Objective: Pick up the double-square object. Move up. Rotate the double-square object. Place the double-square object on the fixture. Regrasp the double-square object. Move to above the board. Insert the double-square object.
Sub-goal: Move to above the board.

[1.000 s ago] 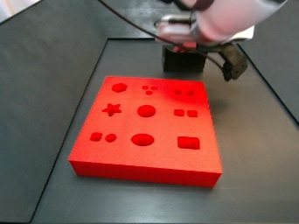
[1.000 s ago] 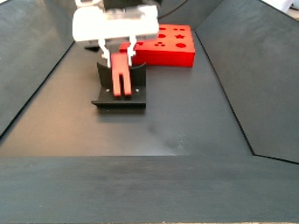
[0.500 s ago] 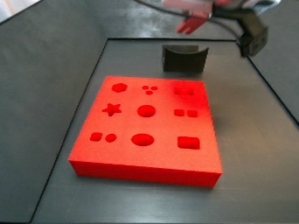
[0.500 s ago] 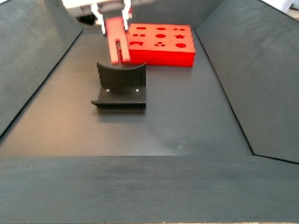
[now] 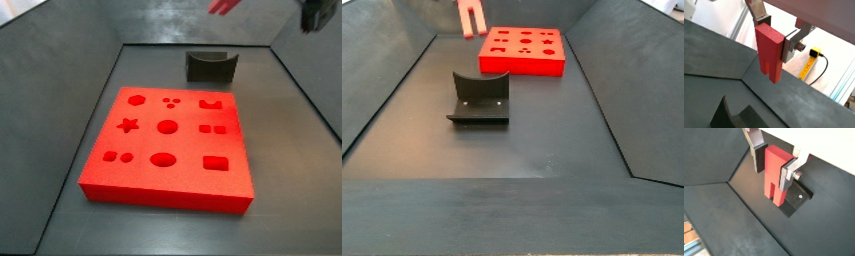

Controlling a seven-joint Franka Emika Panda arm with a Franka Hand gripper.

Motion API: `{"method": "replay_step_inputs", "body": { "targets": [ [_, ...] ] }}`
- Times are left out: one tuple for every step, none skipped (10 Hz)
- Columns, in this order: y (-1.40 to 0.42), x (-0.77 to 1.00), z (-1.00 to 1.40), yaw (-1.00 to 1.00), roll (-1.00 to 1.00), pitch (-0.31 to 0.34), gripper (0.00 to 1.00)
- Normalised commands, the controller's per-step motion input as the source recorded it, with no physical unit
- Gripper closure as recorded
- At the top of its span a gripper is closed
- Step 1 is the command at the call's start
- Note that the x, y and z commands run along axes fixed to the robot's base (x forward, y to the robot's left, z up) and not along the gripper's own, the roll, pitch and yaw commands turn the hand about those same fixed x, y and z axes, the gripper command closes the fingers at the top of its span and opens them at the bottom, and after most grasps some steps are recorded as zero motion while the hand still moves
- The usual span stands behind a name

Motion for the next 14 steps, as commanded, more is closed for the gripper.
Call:
{"method": "replay_step_inputs", "body": {
  "targets": [
    [-0.15, 0.10, 1.00, 0.09, 0.00, -0.018, 1.00],
    [-0.14, 0.10, 1.00, 0.05, 0.00, -0.011, 1.00],
    [-0.13, 0.10, 1.00, 0.03, 0.01, 0.005, 1.00],
    [-0.12, 0.09, 0.98, 0.00, 0.02, 0.033, 1.00],
    [-0.10, 0.09, 0.86, 0.00, 0.03, 0.047, 1.00],
    [-0.06, 0.07, 0.64, -0.01, 0.04, 0.081, 1.00],
    [-0.05, 0.06, 0.47, 0.00, 0.04, 0.099, 1.00],
    [-0.04, 0.06, 0.30, 0.01, 0.04, 0.118, 1.00],
    [-1.00, -0.92, 0.14, -0.09, -1.00, -0.148, 1.00],
    [-1.00, -0.94, 0.12, -0.08, -1.00, -0.157, 1.00],
    [-0.94, -1.00, 0.11, -0.08, -1.00, -0.193, 1.00],
    [-0.90, -1.00, 0.09, -0.08, -1.00, -0.211, 1.00],
    [-0.89, -1.00, 0.09, -0.09, -1.00, -0.222, 1.00],
    [-0.85, -1.00, 0.08, -0.09, -1.00, -0.229, 1.00]
  ]
}}
